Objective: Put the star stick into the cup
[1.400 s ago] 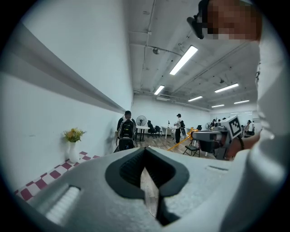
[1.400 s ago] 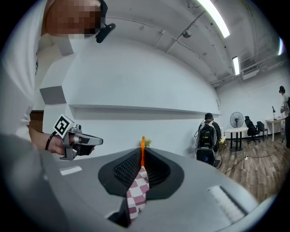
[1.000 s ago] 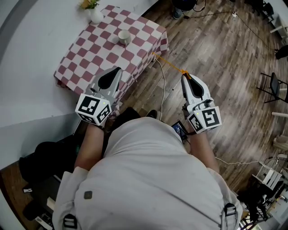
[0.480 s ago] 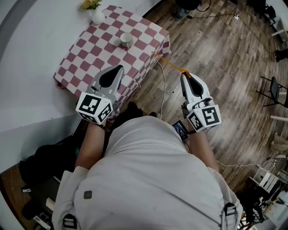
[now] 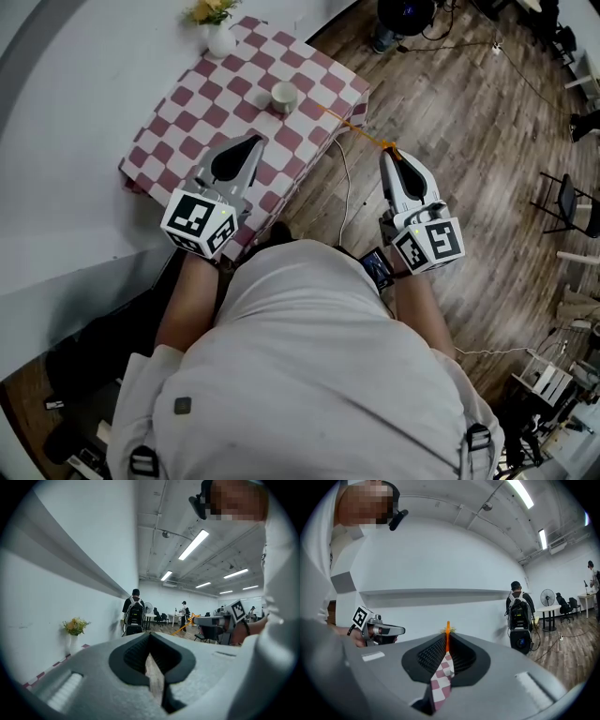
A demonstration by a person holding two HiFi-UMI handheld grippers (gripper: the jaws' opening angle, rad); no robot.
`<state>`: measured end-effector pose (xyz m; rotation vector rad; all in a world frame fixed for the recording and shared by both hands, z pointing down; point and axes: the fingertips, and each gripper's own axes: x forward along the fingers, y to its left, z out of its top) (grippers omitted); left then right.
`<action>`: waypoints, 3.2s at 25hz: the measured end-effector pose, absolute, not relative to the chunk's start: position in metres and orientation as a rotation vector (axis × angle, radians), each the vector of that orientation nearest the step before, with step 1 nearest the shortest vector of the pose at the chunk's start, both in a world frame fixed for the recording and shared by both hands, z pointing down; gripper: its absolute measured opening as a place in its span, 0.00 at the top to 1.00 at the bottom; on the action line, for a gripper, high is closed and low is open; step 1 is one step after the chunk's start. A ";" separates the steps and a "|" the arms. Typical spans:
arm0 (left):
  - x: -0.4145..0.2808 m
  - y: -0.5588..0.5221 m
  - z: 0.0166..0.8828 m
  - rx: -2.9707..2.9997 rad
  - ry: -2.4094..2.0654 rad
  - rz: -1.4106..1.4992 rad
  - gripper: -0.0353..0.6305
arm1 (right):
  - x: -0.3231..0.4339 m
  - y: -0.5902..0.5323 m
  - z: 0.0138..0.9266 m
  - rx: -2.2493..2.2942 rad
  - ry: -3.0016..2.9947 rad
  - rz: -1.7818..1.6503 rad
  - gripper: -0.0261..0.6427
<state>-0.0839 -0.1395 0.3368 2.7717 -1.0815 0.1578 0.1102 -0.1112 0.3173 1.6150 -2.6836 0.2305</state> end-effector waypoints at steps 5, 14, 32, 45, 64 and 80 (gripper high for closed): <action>-0.108 -0.151 0.336 2.777 -1.072 0.153 0.94 | 0.083 -0.129 0.318 1.611 -2.687 0.251 0.92; -0.134 -0.165 0.356 2.718 -1.093 0.191 0.94 | 0.055 -0.157 0.338 1.544 -2.689 0.298 0.92; -0.127 -0.220 0.377 2.589 -1.251 0.237 0.94 | 0.060 -0.247 0.369 1.319 -2.728 0.364 0.92; -0.101 -0.261 0.414 2.485 -1.271 0.290 0.94 | 0.063 -0.300 0.406 1.155 -2.698 0.418 0.92; -0.090 -0.301 0.470 2.321 -1.278 0.366 0.94 | 0.053 -0.354 0.473 0.944 -2.624 0.506 0.92; -0.078 -0.317 0.502 2.244 -1.256 0.373 0.94 | 0.035 -0.367 0.529 0.774 -2.556 0.554 0.91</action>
